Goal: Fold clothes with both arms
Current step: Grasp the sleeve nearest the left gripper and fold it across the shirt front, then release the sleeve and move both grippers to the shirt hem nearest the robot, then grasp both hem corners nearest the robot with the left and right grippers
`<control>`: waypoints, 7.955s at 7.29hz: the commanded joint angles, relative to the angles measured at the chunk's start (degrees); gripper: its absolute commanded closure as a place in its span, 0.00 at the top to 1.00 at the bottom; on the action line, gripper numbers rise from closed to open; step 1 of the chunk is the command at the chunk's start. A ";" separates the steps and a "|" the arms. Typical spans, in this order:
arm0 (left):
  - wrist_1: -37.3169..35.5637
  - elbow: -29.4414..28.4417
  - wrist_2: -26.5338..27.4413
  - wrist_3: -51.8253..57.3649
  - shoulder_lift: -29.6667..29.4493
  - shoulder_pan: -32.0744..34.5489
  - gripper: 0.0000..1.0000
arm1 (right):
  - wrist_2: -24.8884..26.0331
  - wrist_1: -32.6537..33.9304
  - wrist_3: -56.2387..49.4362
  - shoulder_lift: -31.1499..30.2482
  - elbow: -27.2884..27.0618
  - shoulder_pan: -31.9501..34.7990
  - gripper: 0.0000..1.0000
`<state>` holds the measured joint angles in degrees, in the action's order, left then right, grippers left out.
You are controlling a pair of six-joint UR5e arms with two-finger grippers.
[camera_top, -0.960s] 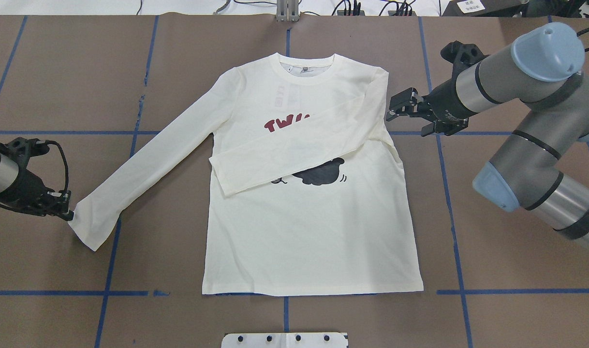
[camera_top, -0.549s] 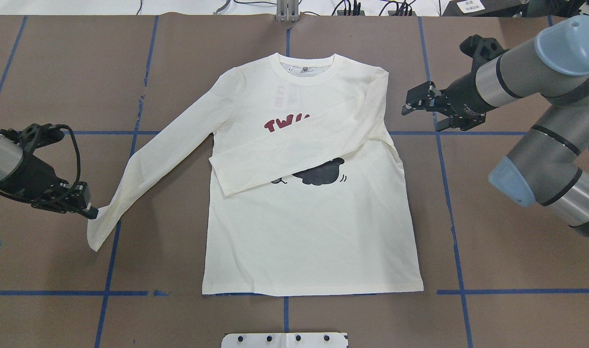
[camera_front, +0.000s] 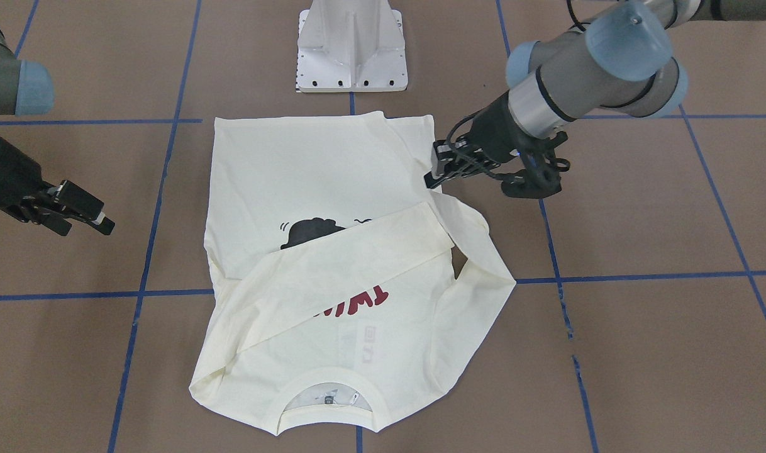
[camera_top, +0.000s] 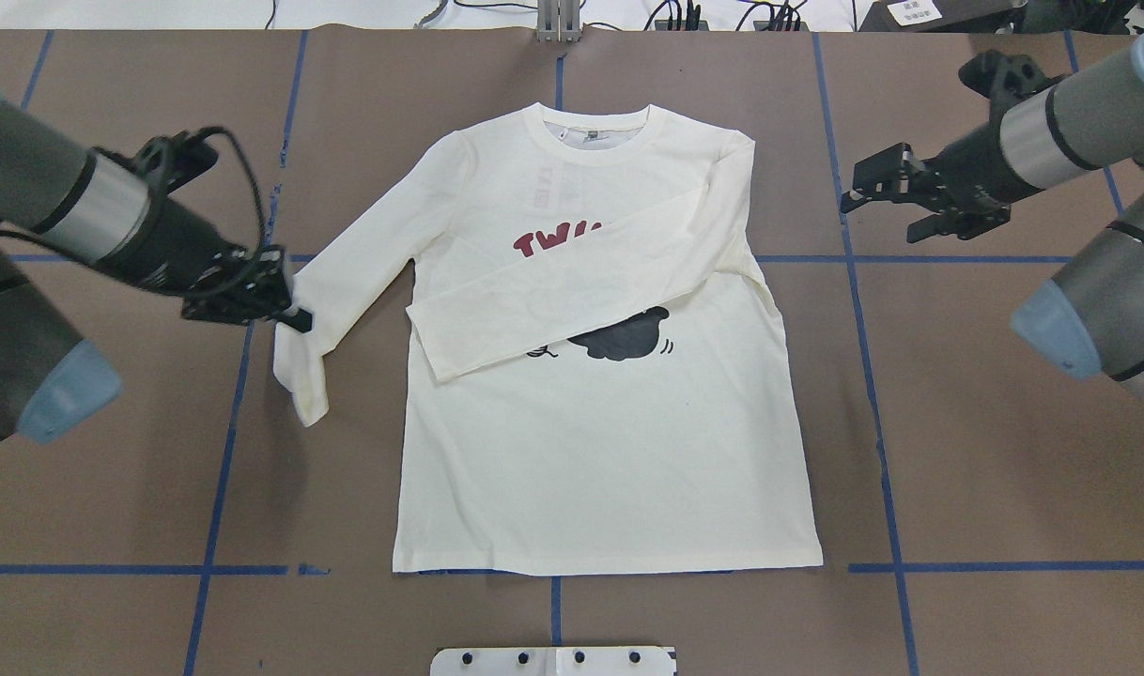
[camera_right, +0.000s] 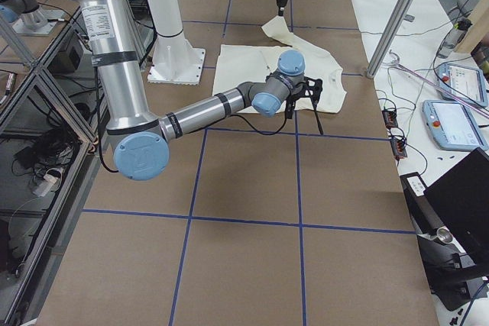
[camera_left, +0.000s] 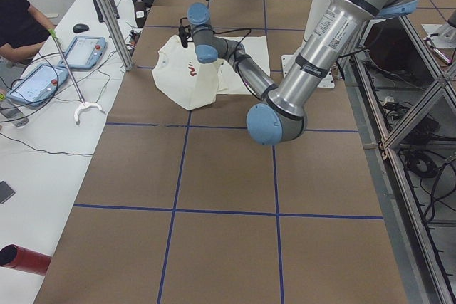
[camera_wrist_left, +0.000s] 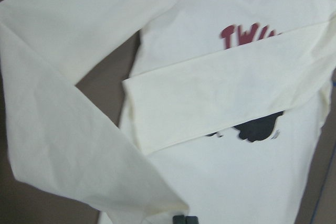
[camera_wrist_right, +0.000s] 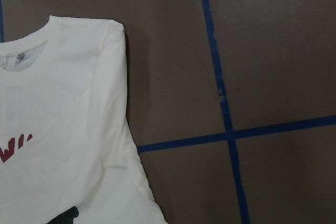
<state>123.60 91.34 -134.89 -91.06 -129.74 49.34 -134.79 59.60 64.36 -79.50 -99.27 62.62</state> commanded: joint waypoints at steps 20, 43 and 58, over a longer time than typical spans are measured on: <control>-1.79 14.74 33.79 3.78 9.86 -10.49 0.65 | 53.50 5.88 54.73 -17.61 -22.20 -55.58 0.90; -18.92 27.57 43.39 -24.96 30.60 -39.67 0.60 | 55.52 5.97 56.58 -21.48 -28.00 -64.03 0.00; -19.28 24.50 48.84 -20.83 28.05 -43.81 0.47 | 56.66 5.97 56.58 -21.49 -28.09 -64.38 0.00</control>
<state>104.30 116.04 -86.60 -112.08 -101.50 5.54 -78.16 65.57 120.94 -101.06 -127.35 -1.73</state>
